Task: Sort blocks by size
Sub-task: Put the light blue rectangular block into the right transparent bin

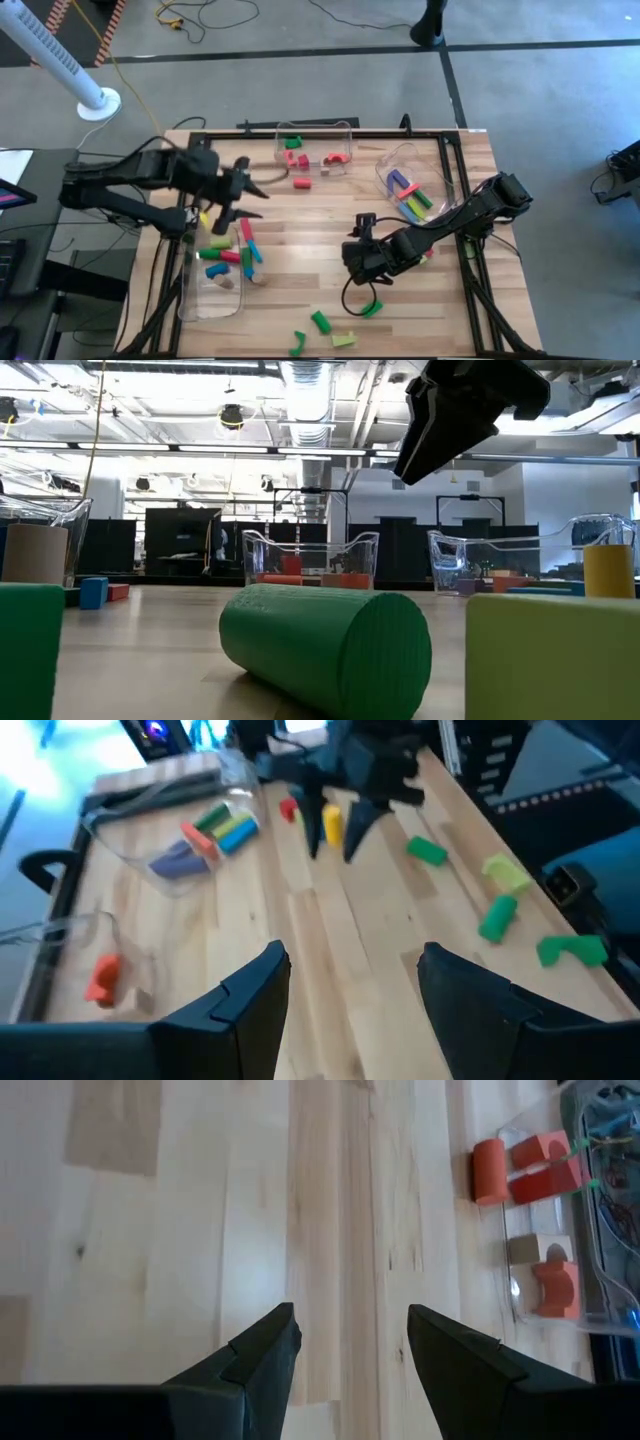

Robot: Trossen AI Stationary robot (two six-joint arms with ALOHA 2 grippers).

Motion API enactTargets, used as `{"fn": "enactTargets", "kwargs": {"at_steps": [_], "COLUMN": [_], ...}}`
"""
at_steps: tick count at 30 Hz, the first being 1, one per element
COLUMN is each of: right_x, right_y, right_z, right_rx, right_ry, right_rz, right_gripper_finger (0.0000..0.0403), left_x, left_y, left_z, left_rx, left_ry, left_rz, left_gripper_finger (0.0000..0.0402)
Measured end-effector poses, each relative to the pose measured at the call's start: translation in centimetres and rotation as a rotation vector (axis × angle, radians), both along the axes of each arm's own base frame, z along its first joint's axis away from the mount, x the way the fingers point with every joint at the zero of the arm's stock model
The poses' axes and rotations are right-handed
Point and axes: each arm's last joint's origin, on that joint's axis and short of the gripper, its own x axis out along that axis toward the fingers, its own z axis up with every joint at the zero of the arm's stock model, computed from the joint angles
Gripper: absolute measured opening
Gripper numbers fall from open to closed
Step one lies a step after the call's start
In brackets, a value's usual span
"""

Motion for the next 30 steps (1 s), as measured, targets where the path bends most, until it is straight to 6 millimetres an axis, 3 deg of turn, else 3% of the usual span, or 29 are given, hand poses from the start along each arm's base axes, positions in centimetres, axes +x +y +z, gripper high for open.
{"fn": "enactTargets", "kwargs": {"at_steps": [6, 13, 30], "right_x": [0.2, 0.6, 1.6], "right_y": [0.1, 0.4, 1.0], "right_z": [0.1, 0.2, 0.9], "right_rx": [0.014, 0.072, 0.13], "right_ry": [-0.026, -0.047, -0.151], "right_rz": [0.007, 0.031, 0.104], "right_gripper_finger": [0.0225, 0.0225, 0.0225], "left_x": [0.7, 0.8, 0.4], "left_y": [-1.7, -2.8, -4.5], "left_z": [-2.3, -3.7, -4.2], "left_rx": [0.013, -0.009, -0.053], "left_ry": [0.085, 0.119, 0.141], "left_rz": [-0.02, -0.058, -0.093], "left_gripper_finger": [0.0212, 0.0212, 0.0212]}}
